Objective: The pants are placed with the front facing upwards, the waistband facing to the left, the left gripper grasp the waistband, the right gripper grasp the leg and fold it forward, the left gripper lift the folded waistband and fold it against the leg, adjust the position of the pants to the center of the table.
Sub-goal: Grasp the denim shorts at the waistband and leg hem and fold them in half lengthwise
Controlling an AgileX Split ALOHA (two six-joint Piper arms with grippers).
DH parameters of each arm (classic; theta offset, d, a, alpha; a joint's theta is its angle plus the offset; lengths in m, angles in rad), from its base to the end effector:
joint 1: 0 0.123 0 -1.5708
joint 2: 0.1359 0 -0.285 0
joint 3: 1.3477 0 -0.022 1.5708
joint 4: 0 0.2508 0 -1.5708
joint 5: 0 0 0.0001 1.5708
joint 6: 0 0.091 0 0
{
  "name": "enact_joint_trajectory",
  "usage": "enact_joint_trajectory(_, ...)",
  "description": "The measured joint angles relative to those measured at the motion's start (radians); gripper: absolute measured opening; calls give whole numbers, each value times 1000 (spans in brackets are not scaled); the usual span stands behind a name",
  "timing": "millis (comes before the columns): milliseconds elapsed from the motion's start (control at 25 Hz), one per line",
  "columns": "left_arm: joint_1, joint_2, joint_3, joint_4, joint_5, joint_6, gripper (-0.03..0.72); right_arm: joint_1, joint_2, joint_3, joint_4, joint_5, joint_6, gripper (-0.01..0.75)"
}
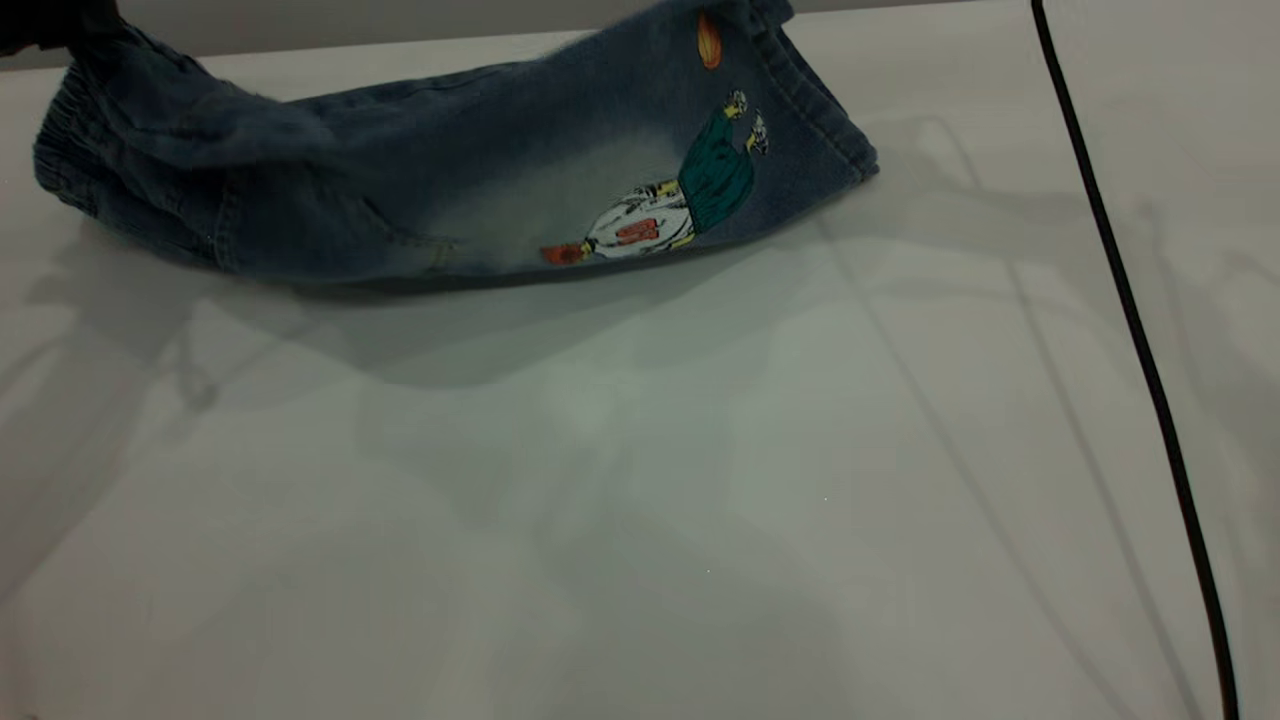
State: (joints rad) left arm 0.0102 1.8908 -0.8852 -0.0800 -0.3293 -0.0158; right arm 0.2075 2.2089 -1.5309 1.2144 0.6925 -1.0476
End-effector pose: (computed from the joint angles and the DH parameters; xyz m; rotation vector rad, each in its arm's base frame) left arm 0.3707 0.0061 0.1423 -0.1247 2.1571 -0.0190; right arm 0.4453 0.1495 0.1495 -0.4495 2.3660 0.9080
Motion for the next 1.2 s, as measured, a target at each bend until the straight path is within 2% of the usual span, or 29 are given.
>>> enact_joint_trajectory(320,17,76,-92,0,41,7,110,-28,75,-123,-125,0,125,14)
enact_joint_trajectory(880,17,187,-231,1,96,49,110,-70,202,-272,-127,6,140,15)
enact_joint_trajectory(1200,17,204,-235,1,88,76,110,-70,218,-283,-142,-49,150,29)
